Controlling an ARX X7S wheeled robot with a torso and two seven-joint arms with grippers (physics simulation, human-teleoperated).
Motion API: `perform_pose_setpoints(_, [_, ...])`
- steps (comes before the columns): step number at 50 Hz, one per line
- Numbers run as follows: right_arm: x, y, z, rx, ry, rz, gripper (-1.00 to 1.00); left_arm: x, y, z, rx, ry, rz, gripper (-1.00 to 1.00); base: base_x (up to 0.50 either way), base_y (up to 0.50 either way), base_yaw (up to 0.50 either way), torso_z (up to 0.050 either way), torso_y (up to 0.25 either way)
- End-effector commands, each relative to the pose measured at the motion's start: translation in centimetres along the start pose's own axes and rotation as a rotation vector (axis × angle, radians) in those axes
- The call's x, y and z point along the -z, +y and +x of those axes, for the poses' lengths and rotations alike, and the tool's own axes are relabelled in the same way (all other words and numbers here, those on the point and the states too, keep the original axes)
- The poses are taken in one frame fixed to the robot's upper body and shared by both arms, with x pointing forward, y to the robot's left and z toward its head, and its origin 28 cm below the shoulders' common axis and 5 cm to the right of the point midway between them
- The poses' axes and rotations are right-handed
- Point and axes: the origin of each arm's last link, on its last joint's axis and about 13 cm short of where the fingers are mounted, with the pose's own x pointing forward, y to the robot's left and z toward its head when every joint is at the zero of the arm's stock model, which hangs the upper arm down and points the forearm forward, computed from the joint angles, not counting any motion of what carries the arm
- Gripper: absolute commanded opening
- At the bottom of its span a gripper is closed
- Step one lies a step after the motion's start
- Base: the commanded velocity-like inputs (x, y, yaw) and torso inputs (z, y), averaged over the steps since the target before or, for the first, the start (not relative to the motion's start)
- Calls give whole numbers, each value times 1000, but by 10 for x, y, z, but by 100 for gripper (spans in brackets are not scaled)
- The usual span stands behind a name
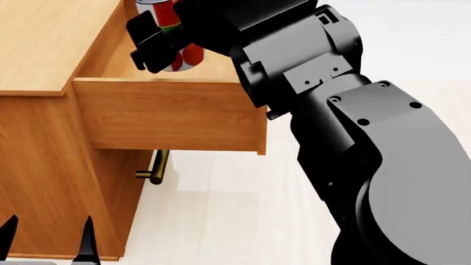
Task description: Put the ketchup in the top drawer of the cabinet.
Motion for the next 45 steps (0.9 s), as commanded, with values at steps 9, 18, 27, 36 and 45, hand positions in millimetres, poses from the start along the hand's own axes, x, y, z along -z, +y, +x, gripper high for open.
perform_pose_setpoints(9, [-1, -3, -1, 23, -70, 124, -100, 1, 0, 0, 1, 8, 3, 100, 0, 0, 0, 0, 0])
perform_pose_setpoints(18, [4, -4, -2, 54, -27, 169, -100, 1, -1, 0, -1, 9, 0, 100, 0, 0, 0, 0, 0])
perform_pose_setpoints(27, [5, -3, -2, 46, -20, 183, -100, 2, 0, 0, -5, 12, 1, 100, 0, 0, 0, 0, 0])
perform_pose_setpoints(36, [13, -1, 0, 36, 10, 183, -100, 3, 2, 0, -8, 16, -2, 100, 1, 0, 0, 0, 1])
perform_pose_setpoints(45, [19, 1, 2, 36, 41, 171, -100, 5, 3, 1, -11, 19, -4, 100, 0, 0, 0, 0, 0])
